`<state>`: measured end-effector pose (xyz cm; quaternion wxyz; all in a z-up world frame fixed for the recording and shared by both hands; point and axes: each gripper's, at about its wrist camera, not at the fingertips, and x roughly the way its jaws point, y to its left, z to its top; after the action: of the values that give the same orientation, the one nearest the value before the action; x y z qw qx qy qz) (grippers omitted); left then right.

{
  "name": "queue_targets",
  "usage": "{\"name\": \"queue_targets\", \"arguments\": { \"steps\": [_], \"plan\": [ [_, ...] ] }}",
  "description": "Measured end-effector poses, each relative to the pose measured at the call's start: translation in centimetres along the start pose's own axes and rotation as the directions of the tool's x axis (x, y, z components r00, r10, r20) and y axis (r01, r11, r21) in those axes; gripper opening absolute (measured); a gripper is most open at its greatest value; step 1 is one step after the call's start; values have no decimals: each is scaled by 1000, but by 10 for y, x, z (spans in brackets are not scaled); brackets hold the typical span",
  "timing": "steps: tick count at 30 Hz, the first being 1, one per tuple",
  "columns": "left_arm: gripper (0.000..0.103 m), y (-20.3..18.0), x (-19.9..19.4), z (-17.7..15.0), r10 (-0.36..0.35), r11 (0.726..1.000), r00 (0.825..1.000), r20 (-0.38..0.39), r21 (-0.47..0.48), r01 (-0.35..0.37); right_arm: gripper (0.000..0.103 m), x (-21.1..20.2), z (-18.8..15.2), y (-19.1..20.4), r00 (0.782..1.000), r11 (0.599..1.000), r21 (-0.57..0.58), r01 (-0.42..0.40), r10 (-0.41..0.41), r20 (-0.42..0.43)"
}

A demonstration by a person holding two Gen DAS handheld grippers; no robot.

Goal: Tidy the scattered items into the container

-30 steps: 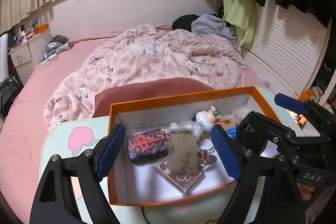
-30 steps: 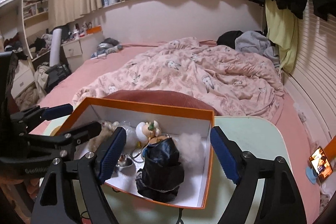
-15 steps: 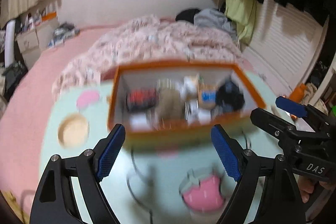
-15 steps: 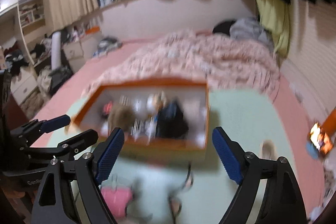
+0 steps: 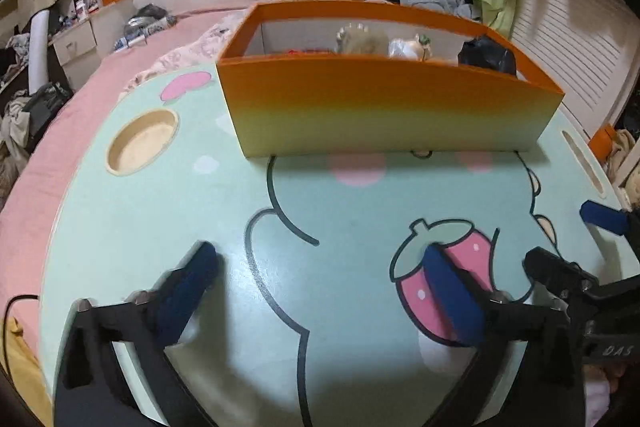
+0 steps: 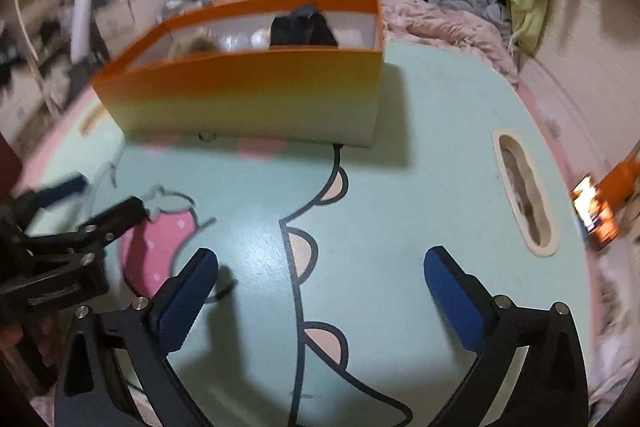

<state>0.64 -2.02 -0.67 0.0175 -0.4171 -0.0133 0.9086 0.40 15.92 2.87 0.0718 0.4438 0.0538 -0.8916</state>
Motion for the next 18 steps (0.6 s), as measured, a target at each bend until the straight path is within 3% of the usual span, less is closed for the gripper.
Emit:
{"name": "queue_targets", "arguments": {
  "steps": [18],
  "plan": [
    [103, -2, -3, 3, -9, 1000, 1000, 4, 12, 9, 103, 0, -5, 2, 1000, 1000, -19, -14, 14, 14]
  ]
}}
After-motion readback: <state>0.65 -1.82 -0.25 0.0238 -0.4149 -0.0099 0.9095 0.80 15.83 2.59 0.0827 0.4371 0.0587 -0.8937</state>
